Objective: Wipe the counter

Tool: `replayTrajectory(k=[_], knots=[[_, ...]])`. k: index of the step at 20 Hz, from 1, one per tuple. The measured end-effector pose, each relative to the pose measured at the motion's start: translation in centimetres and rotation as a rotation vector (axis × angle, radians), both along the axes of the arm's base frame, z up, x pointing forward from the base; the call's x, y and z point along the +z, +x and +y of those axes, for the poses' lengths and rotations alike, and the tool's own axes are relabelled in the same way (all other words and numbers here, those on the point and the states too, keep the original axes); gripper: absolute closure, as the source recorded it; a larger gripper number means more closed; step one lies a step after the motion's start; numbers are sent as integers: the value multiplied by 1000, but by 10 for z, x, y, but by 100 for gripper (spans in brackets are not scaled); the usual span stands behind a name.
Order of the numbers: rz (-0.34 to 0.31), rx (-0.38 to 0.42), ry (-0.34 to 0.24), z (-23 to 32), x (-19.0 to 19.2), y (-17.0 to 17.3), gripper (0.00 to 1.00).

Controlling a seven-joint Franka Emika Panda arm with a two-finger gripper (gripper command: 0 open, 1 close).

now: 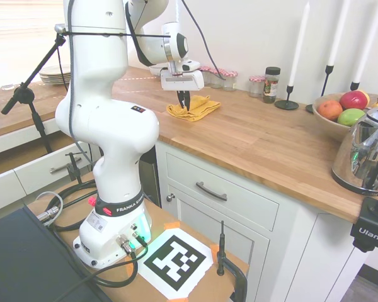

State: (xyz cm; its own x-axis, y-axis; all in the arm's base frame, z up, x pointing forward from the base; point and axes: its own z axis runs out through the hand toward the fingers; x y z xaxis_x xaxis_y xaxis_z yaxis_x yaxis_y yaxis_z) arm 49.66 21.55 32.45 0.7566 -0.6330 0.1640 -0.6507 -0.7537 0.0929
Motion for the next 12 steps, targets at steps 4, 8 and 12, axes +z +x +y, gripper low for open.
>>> replayTrajectory(k=[4, 8, 12], knots=[[-1, 19, -18, 27, -1, -3, 100], [2, 42, -27, 56, -1, -7, 100], [1, 59, -24, 79, -1, -11, 100]])
